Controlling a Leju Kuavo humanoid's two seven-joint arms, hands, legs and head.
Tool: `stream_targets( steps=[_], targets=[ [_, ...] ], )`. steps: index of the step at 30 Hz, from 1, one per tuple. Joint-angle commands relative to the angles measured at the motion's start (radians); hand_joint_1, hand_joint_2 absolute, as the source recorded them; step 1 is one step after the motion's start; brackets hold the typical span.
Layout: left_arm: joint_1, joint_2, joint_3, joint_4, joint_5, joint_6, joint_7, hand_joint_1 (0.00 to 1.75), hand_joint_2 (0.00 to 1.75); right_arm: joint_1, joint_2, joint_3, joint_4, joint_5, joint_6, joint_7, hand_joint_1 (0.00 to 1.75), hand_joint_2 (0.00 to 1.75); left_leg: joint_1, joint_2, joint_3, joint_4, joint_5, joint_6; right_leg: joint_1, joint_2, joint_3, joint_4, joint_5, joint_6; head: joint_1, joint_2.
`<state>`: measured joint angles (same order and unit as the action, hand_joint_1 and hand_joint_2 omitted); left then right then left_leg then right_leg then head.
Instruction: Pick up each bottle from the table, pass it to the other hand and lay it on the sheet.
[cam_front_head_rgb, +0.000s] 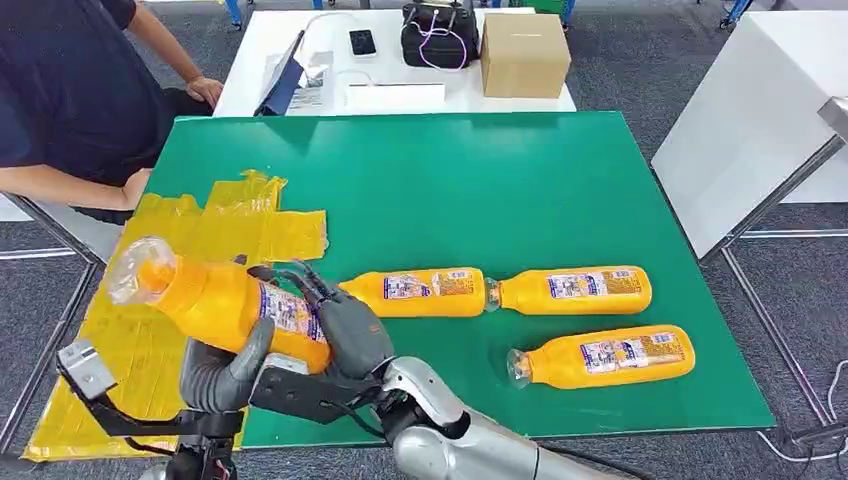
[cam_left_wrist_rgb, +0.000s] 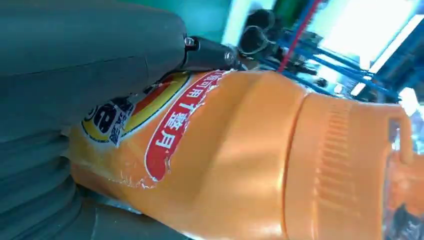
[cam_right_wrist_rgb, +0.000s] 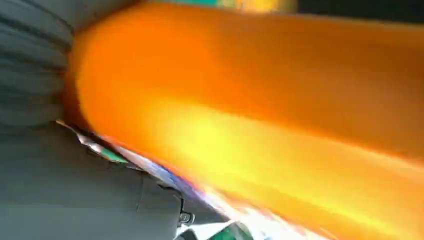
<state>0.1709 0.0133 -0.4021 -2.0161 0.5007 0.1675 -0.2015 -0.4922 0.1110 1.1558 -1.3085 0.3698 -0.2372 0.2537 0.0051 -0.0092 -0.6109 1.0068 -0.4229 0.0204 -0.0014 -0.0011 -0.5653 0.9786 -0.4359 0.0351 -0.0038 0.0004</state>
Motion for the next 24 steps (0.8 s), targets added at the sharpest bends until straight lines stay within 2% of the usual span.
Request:
stream_targets(
  steps=[1, 3, 4, 6, 9, 10, 12, 14, 17, 18, 21, 22, 24],
  targets=[
    [0.011, -0.091, 0.242, -0.055, -0.827, 0.128, -0.082, 1.75, 1.75, 0.077, -0.156, -0.377, 0.041, 0.299, 0.127, -0.001, 0.0, 0.0, 0.0, -0.004, 0.004, -0.001, 0.001, 0.0, 0.0, -0.005, 0.006, -0.003, 0.0, 0.001, 0.0, 0.0],
    [0.037, -0.106, 0.3, -0.047, -1.108, 0.116, -0.033, 1.75, 1.75, 0.102, -0.179, -0.472, -0.007, 0.368, 0.177, 0.0, 0.0, 0.0, 0.0, -0.003, 0.002, 0.0, 0.0, 0.0, 0.0, -0.003, 0.004, -0.001, 0.0, 0.0, 0.0, 0.0],
    [0.055, -0.091, 0.305, -0.024, -1.239, 0.105, 0.005, 1.75, 1.75, 0.124, -0.182, -0.514, -0.008, 0.371, 0.197, -0.012, 0.0, 1.75, 0.0, -0.003, 0.001, 0.0, 0.0, 0.0, 0.0, -0.002, 0.003, -0.001, 0.0, 0.0, 0.001, 0.0],
    [0.062, -0.073, 0.294, 0.017, -1.492, 0.062, 0.076, 1.75, 1.75, 0.133, -0.187, -0.582, 0.003, 0.38, 0.225, -0.047, 0.0, 1.75, -0.001, -0.002, 0.004, -0.002, 0.0, 0.0, 0.0, -0.002, 0.006, -0.002, 0.0, 0.001, 0.001, 0.0],
    [0.02, 0.055, 0.229, 0.131, -1.695, -0.046, 0.196, 1.75, 1.75, 0.088, -0.195, -0.588, 0.039, 0.491, 0.25, -0.07, 0.0, 1.75, -0.001, -0.005, 0.006, -0.002, 0.0, -0.001, -0.001, -0.005, 0.008, -0.003, -0.001, 0.0, 0.0, 0.0],
    [-0.002, 0.102, 0.2, 0.192, -1.705, -0.074, 0.199, 1.75, 1.75, 0.078, -0.194, -0.584, 0.047, 0.516, 0.204, -0.145, 0.0, 1.75, -0.001, -0.005, 0.006, -0.002, 0.0, -0.001, -0.001, -0.005, 0.008, -0.002, -0.001, 0.0, 0.0, 0.0],
    [-0.02, 0.13, 0.184, 0.247, -1.719, -0.094, 0.213, 1.75, 1.75, 0.085, -0.176, -0.594, 0.058, 0.535, 0.2, -0.149, 0.0, 1.75, -0.002, -0.003, 0.004, -0.002, 0.001, -0.001, -0.001, -0.002, 0.005, -0.002, 0.0, 0.0, 0.0, 0.0],
    [-0.05, 0.178, 0.144, 0.319, -1.729, -0.14, 0.225, 1.75, 1.75, 0.052, -0.168, -0.568, 0.106, 0.563, 0.245, -0.154, 0.0, 1.75, -0.001, -0.002, 0.005, -0.003, 0.001, -0.001, -0.001, -0.001, 0.006, -0.003, 0.0, 0.0, 0.0, 0.0],
    [-0.059, 0.181, 0.139, 0.344, -1.727, -0.137, 0.225, 1.75, 1.75, 0.041, -0.158, -0.567, 0.128, 0.562, 0.246, -0.157, 0.0, 1.75, 0.0, 0.001, 0.008, -0.003, 0.001, -0.003, 0.001, -0.001, 0.008, -0.003, 0.001, -0.002, 0.0, 0.0],
    [-0.059, 0.181, 0.139, 0.344, -1.727, -0.137, 0.225, 1.75, 1.75, 0.041, -0.158, -0.567, 0.128, 0.562, 0.246, -0.157, 0.0, 1.75, -0.001, -0.001, 0.004, -0.002, 0.001, -0.001, -0.001, -0.002, 0.004, -0.001, 0.0, 0.0, 0.0, 0.0],
    [-0.055, 0.184, 0.134, 0.327, -1.726, -0.135, 0.23, 1.75, 1.75, 0.039, -0.157, -0.567, 0.133, 0.561, 0.247, -0.157, 0.0, 1.75, 0.0, 0.001, 0.004, -0.001, 0.0, -0.002, 0.0, 0.001, 0.004, 0.0, 0.0, 0.0, 0.0, 0.0],
    [-0.069, 0.203, 0.114, 0.349, -1.727, -0.191, 0.25, 1.75, 1.75, 0.017, -0.151, -0.553, 0.165, 0.555, 0.298, -0.142, 0.0, 1.75, 0.0, 0.0, 0.003, -0.001, 0.001, -0.001, 0.0, 0.0, 0.003, 0.0, 0.0, 0.0, 0.0, 0.0],
    [-0.097, 0.215, 0.096, 0.41, -1.723, -0.218, 0.257, 1.75, 1.75, -0.014, -0.133, -0.533, 0.222, 0.553, 0.315, -0.141, 0.0, 1.75, 0.0, 0.001, 0.004, -0.001, 0.0, -0.002, 0.0, 0.0, 0.005, 0.0, 0.0, 0.0, 0.001, 0.0]
  ],
)
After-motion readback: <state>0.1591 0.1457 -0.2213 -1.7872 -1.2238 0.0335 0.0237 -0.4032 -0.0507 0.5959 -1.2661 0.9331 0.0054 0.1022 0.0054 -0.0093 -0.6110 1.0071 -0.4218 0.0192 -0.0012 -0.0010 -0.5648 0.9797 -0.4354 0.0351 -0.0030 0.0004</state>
